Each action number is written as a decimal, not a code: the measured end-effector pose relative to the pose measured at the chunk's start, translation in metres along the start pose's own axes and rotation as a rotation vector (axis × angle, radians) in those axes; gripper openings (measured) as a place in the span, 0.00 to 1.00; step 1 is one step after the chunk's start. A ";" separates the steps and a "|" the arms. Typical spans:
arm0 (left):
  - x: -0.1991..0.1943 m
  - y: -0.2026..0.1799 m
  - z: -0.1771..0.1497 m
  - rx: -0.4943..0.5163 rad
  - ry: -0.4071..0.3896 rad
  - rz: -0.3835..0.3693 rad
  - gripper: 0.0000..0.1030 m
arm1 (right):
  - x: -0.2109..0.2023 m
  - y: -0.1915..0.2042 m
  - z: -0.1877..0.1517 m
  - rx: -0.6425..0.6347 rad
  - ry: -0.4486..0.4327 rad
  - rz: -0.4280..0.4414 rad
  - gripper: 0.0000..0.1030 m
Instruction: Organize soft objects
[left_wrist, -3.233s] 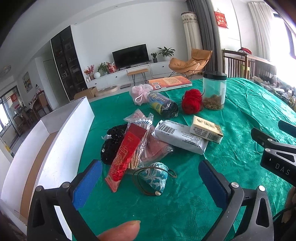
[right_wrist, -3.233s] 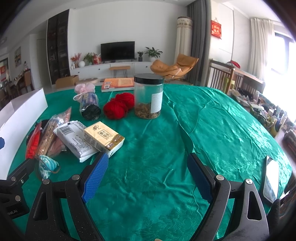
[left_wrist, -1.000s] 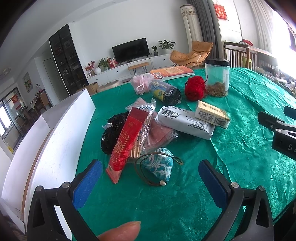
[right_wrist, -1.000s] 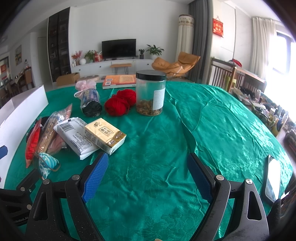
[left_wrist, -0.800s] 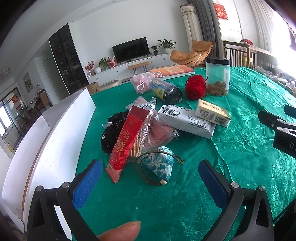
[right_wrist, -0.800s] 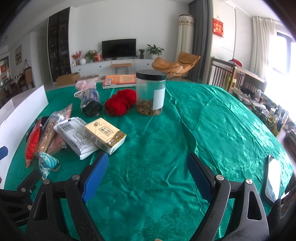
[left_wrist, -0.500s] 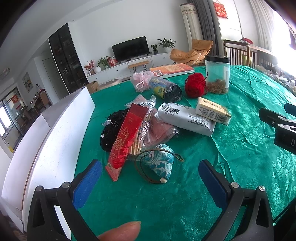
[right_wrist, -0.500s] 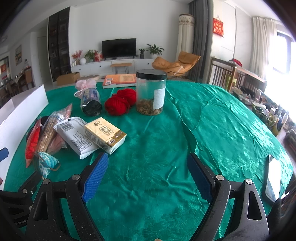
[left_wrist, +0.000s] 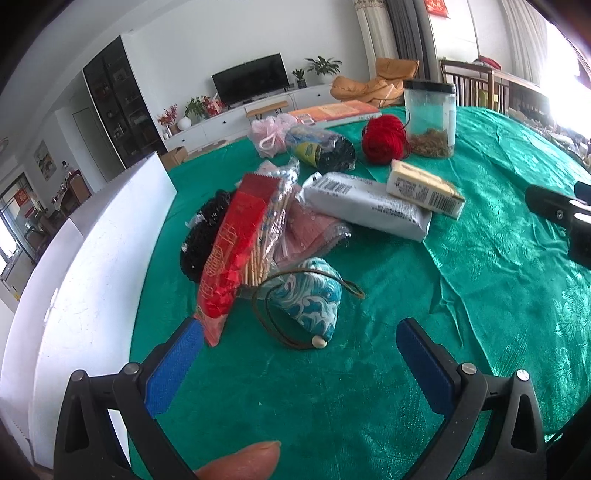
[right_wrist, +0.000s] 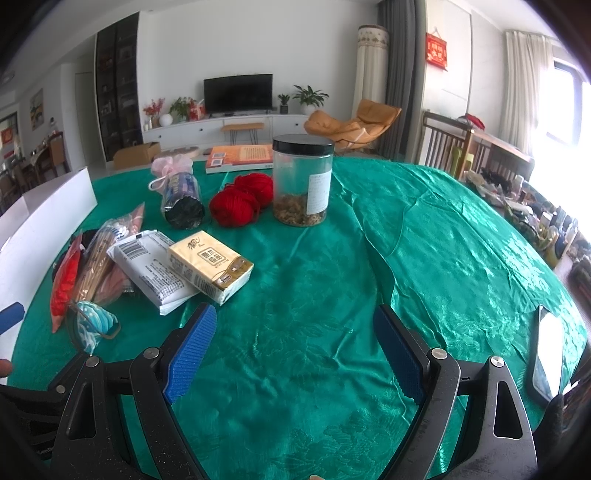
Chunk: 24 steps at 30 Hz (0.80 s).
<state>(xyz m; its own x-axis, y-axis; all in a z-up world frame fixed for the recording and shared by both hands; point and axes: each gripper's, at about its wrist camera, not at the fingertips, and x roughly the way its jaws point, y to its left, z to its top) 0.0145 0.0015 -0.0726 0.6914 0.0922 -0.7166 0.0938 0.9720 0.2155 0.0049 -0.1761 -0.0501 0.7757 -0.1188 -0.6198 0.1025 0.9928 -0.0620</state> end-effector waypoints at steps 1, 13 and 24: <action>0.007 0.000 -0.001 0.000 0.022 -0.012 1.00 | 0.001 0.001 -0.001 0.000 0.008 0.000 0.86; 0.061 0.010 0.025 -0.054 0.107 -0.080 1.00 | 0.038 -0.009 -0.025 0.037 0.223 0.004 0.86; 0.090 0.018 0.047 -0.139 0.120 -0.132 1.00 | 0.048 -0.011 -0.032 0.095 0.306 -0.023 0.87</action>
<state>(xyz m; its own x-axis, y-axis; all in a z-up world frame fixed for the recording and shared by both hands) 0.1115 0.0172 -0.1019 0.5884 -0.0207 -0.8083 0.0726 0.9970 0.0273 0.0210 -0.1922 -0.1047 0.5511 -0.1164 -0.8263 0.1863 0.9824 -0.0141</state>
